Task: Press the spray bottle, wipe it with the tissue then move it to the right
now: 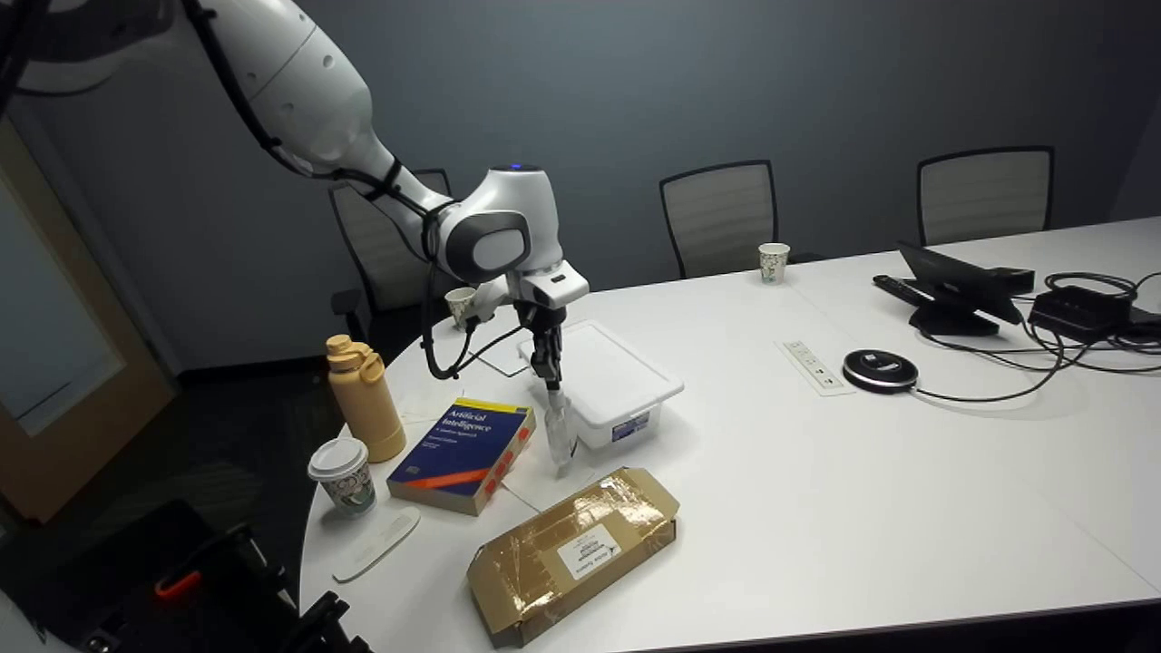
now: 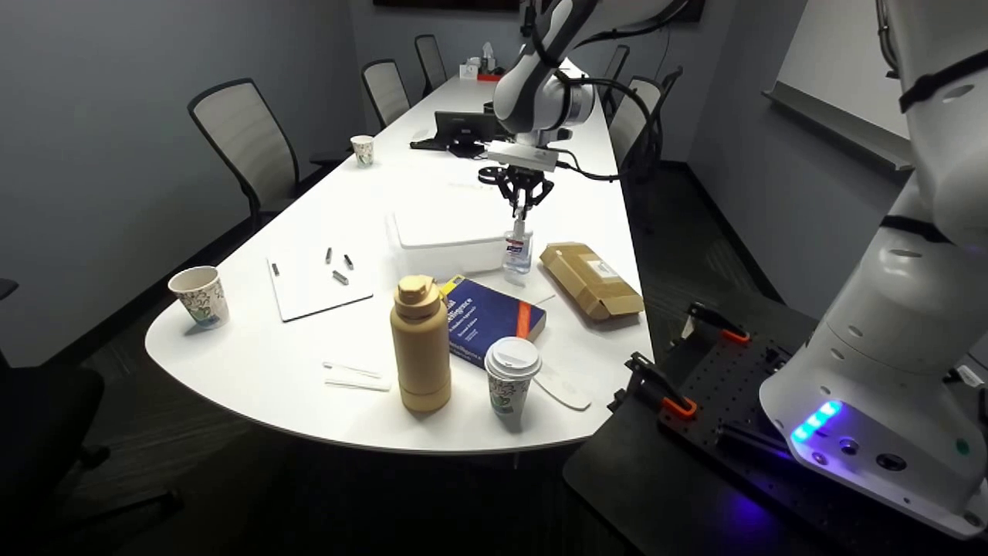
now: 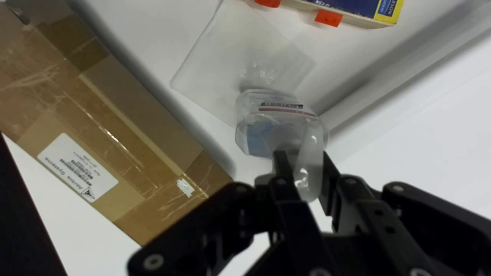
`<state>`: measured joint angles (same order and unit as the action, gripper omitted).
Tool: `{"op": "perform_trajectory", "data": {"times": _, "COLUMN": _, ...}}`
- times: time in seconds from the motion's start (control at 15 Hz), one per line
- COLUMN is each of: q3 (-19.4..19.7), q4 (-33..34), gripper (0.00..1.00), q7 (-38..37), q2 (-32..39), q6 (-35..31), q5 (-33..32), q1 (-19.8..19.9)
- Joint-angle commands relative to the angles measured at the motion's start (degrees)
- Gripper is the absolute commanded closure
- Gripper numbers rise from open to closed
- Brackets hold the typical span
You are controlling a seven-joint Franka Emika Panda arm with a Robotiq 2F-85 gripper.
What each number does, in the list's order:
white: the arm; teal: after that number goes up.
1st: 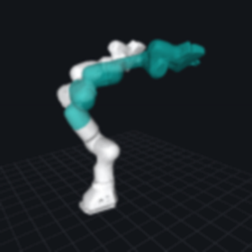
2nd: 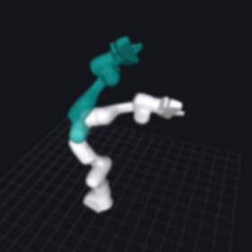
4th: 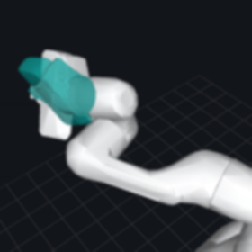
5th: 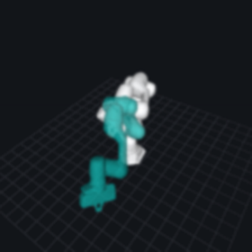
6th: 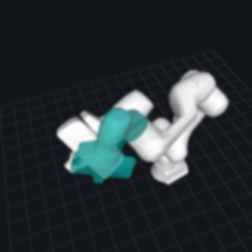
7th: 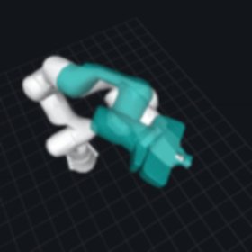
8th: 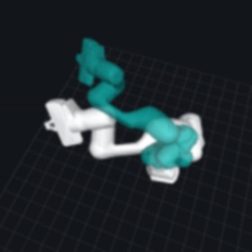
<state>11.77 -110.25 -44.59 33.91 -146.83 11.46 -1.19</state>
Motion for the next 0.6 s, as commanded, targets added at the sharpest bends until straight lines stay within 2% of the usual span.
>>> {"op": "perform_trajectory", "data": {"times": 0.0, "q3": 1.59, "q4": -1.69, "gripper": 0.95, "q7": -3.45, "q2": -4.87, "q6": 4.15, "q5": -2.39, "q1": -1.55}}
{"op": "perform_trajectory", "data": {"times": 0.53, "q3": 2.66, "q4": -2.06, "gripper": 0.95, "q7": -6.00, "q2": -10.59, "q6": 7.02, "q5": -4.49, "q1": 1.06}}
